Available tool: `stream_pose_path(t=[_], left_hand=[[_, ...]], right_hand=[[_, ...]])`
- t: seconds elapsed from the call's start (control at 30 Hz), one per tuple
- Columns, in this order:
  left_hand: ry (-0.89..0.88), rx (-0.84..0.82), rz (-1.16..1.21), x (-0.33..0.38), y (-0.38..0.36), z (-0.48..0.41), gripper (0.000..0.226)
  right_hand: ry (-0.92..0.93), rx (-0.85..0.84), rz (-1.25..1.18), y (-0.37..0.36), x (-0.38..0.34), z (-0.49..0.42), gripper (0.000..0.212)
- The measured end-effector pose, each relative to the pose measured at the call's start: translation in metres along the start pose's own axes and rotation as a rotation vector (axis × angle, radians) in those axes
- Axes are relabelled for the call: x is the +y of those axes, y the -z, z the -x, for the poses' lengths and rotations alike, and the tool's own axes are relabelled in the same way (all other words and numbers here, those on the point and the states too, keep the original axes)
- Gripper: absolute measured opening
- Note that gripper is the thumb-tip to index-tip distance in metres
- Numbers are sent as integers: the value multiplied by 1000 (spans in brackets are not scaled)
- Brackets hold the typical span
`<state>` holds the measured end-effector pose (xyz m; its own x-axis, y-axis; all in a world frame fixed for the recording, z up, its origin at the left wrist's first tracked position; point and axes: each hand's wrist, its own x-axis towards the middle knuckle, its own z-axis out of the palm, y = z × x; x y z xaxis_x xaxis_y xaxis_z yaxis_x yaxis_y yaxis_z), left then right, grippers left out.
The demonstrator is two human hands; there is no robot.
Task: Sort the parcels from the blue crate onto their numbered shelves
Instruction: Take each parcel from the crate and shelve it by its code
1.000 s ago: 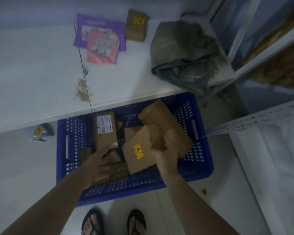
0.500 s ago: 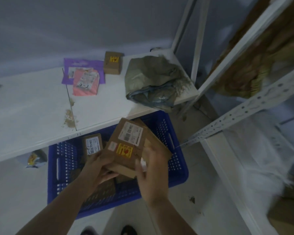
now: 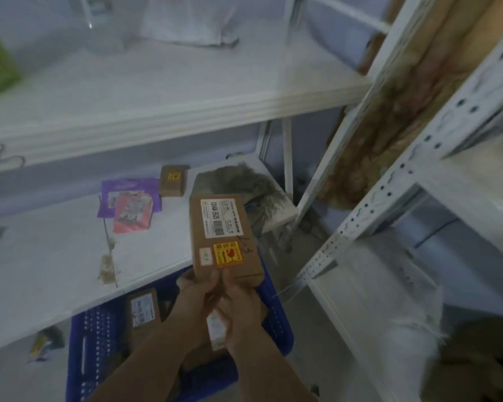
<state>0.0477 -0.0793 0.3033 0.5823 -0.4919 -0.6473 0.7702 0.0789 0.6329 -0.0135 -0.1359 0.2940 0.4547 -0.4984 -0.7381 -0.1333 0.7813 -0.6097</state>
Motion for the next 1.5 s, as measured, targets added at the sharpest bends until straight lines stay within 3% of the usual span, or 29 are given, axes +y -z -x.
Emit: stream_pose_path(t=[0.17,0.3,0.43,0.6,0.7,0.83,1.0,1.2,1.3,1.5], left_hand=[[-124,96,-168,66,-38,26,65],[-337,-119,-232,139,-51,78,62],[-391,-299,-147,191,-74,148,62],[-526,-502,-150,243,-116,262,32],[-627,-679,-163,266,-152,338,25],[-799,-814,-258,284,-207,441,34],[-934,-937,-331,289,-262,555,37],[-1252,-916,-437,272,-303,655,38],[-1303,-967,-430,250,-320,694,42],[-1269,-1053,-357,189,-353,753,39]], right_hand=[[179,-153,-6,15,-83,45,45],[346,-206,117,26,-142,108,36],[560,-168,234,18,-187,204,33],[990,63,368,-7,-235,342,36],[1138,171,374,-11,-265,430,38],[1358,232,342,4,-296,555,47],[1645,546,568,48,-309,694,38],[1743,869,656,102,-311,795,49],[1771,1022,595,134,-306,824,42],[1779,1141,559,195,-286,878,36]])
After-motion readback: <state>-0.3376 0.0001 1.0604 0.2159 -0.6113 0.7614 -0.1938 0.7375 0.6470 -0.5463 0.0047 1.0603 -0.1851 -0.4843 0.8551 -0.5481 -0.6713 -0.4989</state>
